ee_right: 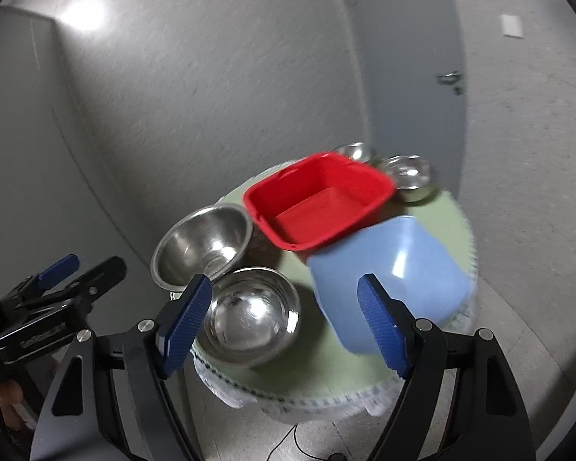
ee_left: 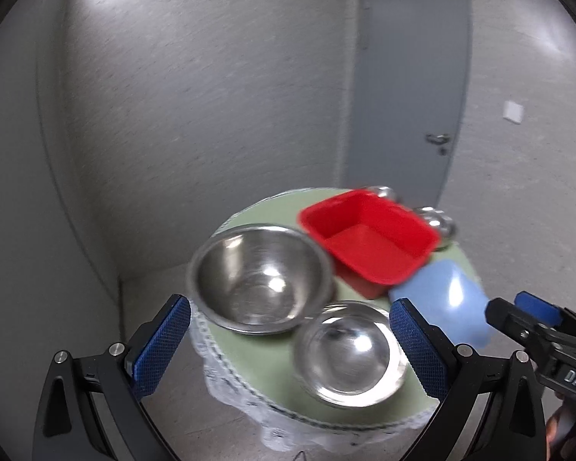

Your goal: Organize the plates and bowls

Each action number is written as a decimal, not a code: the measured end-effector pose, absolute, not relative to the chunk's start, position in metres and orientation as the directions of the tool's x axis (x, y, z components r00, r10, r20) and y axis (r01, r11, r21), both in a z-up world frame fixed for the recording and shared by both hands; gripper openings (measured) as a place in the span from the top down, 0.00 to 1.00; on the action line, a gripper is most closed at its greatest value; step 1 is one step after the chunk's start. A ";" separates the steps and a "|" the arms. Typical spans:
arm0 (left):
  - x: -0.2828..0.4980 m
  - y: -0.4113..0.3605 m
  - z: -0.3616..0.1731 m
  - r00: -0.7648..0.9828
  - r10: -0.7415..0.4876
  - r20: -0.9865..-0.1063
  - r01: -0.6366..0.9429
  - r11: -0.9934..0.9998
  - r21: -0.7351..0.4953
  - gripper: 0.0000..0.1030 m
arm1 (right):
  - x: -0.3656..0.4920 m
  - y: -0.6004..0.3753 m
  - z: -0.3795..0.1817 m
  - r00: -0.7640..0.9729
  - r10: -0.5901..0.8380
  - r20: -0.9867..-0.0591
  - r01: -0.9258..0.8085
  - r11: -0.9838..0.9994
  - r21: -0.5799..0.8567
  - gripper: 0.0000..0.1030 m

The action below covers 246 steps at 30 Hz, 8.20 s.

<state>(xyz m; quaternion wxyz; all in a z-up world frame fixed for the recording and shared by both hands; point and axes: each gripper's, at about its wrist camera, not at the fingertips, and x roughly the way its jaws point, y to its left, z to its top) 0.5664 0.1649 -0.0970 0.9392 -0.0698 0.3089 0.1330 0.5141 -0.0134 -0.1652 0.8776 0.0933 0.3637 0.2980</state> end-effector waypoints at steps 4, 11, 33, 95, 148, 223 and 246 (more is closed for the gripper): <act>0.598 0.197 -0.115 0.734 0.217 -0.644 -0.350 0.933 -0.084 0.01 | 0.541 0.034 -0.178 0.484 0.609 -0.629 -0.505 0.781 0.367 0.22; 0.659 0.262 -0.151 0.681 0.214 -0.700 -0.358 0.932 -0.063 0.01 | 0.584 0.098 -0.204 0.450 0.558 -0.698 -0.478 0.810 0.340 0.21; 0.814 0.392 -0.256 0.507 -0.051 -0.860 -0.106 0.987 -0.121 0.37 | 0.647 0.201 -0.278 0.329 0.333 -0.884 -0.241 0.934 0.262 0.42; 0.926 0.258 -0.230 0.574 -0.143 -0.806 0.179 0.983 -0.047 0.54 | 0.751 0.083 -0.264 0.406 0.270 -0.873 -0.082 0.962 0.260 0.67; 0.756 0.048 -0.240 0.522 0.046 -0.851 -0.071 0.997 0.010 0.10 | 0.659 -0.164 -0.366 0.331 0.691 -0.643 0.016 0.677 0.736 0.88; 0.830 0.251 -0.243 0.588 -0.074 -0.805 -0.127 0.975 -0.182 0.43 | 0.747 0.032 -0.243 0.280 0.633 -0.721 -0.271 0.773 0.574 0.25; 0.812 0.118 -0.169 0.685 -0.010 -0.728 -0.113 0.986 -0.119 0.26 | 0.783 -0.089 -0.247 0.287 0.624 -0.727 -0.342 0.776 0.530 0.16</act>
